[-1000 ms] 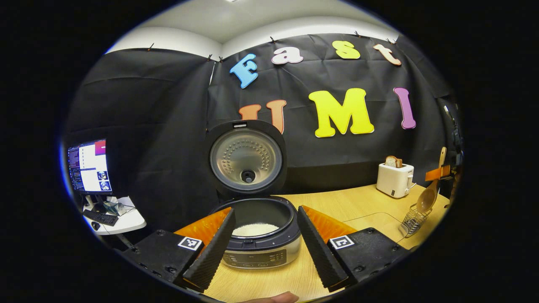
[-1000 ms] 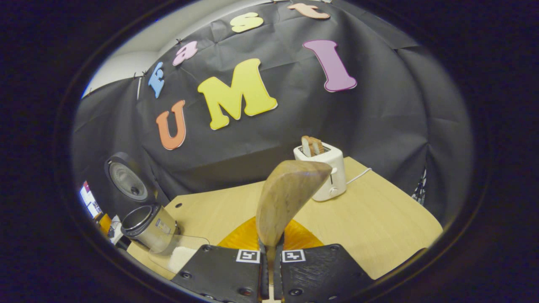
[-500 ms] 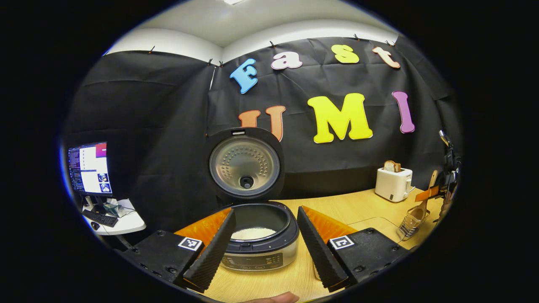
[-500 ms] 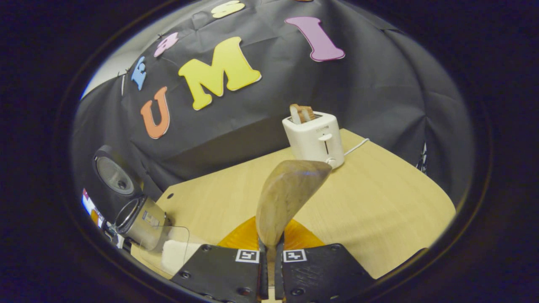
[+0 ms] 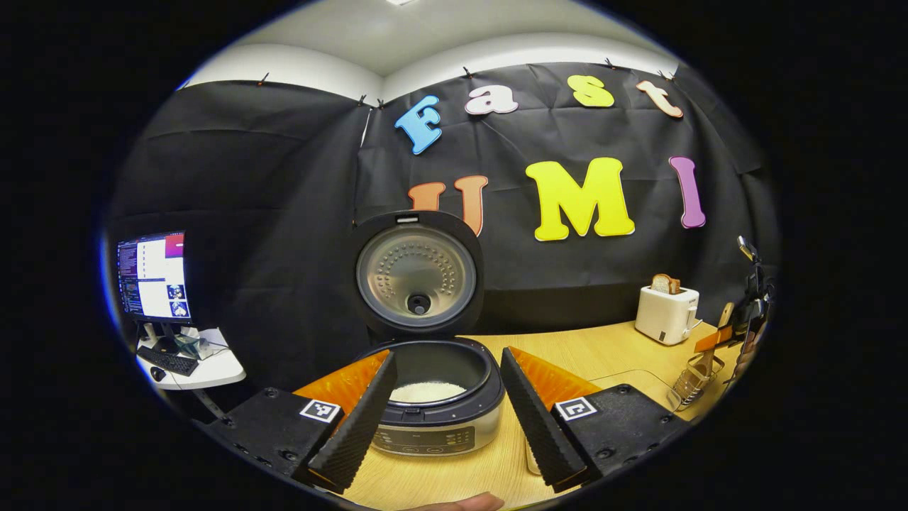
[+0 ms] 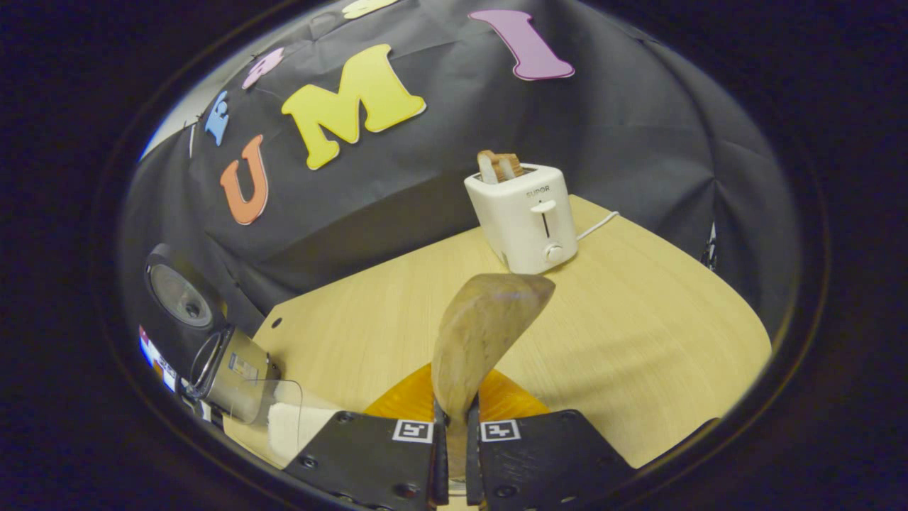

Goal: Close the left gripper, press the button to open the rice cooker; take a wooden spoon from the chopstick holder with the right hand, scoop a spoonful of rice and pour it into the rice cooker, then put the wooden spoon back into the chopstick holder.

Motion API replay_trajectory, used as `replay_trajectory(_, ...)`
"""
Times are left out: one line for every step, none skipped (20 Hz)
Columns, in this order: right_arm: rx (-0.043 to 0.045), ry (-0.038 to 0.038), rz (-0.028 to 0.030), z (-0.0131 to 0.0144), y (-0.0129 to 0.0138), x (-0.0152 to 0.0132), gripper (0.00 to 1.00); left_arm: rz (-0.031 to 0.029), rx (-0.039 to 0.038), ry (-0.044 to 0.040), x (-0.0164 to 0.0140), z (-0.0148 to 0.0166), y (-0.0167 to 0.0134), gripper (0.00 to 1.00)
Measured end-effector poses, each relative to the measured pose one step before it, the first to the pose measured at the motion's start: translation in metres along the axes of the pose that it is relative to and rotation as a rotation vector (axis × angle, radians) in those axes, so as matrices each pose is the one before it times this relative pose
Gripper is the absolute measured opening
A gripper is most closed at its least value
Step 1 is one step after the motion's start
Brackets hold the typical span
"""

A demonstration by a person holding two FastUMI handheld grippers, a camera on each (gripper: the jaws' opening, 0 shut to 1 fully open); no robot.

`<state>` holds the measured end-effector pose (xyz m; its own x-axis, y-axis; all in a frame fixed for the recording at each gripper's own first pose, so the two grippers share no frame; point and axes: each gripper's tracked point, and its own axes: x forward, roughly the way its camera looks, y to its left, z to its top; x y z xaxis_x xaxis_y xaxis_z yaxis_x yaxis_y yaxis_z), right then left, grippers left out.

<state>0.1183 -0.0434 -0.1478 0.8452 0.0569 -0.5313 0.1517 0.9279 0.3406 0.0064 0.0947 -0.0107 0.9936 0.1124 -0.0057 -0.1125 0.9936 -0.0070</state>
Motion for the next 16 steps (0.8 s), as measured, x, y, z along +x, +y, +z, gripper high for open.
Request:
replay_trajectory(-0.00236,-0.00627,0.01827,0.00283,0.00495,0.00142,0.12,0.00223,-0.0009,-0.00313,-0.00017,0.00083,-0.00101,0.94)
replay_trajectory(-0.0028,-0.00609,0.01317,0.00118,0.0039,-0.00155,0.16,-0.00156,-0.00061,-0.00257,-0.0008,0.00063,-0.00221,0.94)
replay_trajectory(-0.00181,-0.00949,0.01267,0.00173,0.00485,-0.00364,0.09,-0.00396,-0.00114,-0.00399,-0.00019,0.00164,-0.00224,0.94)
replay_trajectory(-0.00539,-0.00652,0.00173,0.00199,0.00178,-0.0009,0.16,-0.00298,-0.00233,-0.00253,-0.00071,0.00066,-0.0025,0.94)
replay_trajectory(-0.00241,0.00051,-0.00279,0.00054,-0.0006,-0.00054,0.25,-0.00291,-0.00058,-0.00147,-0.00199,0.00095,-0.00242,0.94)
replay_trajectory(0.00217,0.00377,-0.00086,0.0003,-0.00093,0.00042,0.27,-0.00345,0.00078,-0.0029,-0.00041,0.00153,-0.00239,0.94)
replay_trajectory(0.00385,0.00509,-0.00064,0.00033,0.0003,0.00009,0.37,-0.00305,0.00112,-0.00423,-0.00021,0.00173,-0.00164,0.94)
replay_trajectory(0.00427,0.00724,-0.00562,-0.00035,-0.001,0.00069,0.41,0.00102,-0.00307,-0.00231,0.00005,0.001,-0.00035,0.94)
replay_trajectory(-0.00084,0.00665,-0.0063,0.00012,-0.00288,0.00061,0.48,0.00278,-0.00132,-0.00422,-0.00085,0.00133,-0.00014,0.94)
replay_trajectory(-0.0016,0.00455,-0.00796,0.00074,-0.00354,0.00074,0.52,0.00463,-0.00045,-0.00855,0.00015,0.00326,-0.00028,0.94)
replay_trajectory(-0.0011,0.00596,-0.01071,-0.00071,-0.00274,0.00109,0.63,0.0086,-0.00468,-0.00515,-0.00013,0.00166,0.00134,0.94)
replay_trajectory(0.00293,0.00046,-0.00325,0.00057,-0.00214,-0.00097,0.63,-0.0003,0.00102,0.00046,0.00063,0.00028,-0.002,0.94)
replay_trajectory(0.00009,0.00286,0.00311,0.00049,-0.00021,-0.00137,0.63,-0.00554,0.00452,-0.001,0.00235,0.00119,-0.00166,0.94)
replay_trajectory(-0.0039,0.00081,0.01092,0.00116,0.0016,-0.00074,0.63,-0.00242,0.00287,0.00157,0.00109,0.00105,-0.00101,0.94)
replay_trajectory(-0.00338,0.00358,0.01058,0.00029,0.00174,-0.00071,0.57,0.00023,0.00285,-0.00024,0.00136,0.00121,-0.0003,0.94)
replay_trajectory(0.00309,-0.00271,0.01311,0.00179,0.00234,-0.00275,0.57,0.00373,0.00293,-0.00205,0.0019,0.00181,0.00044,0.94)
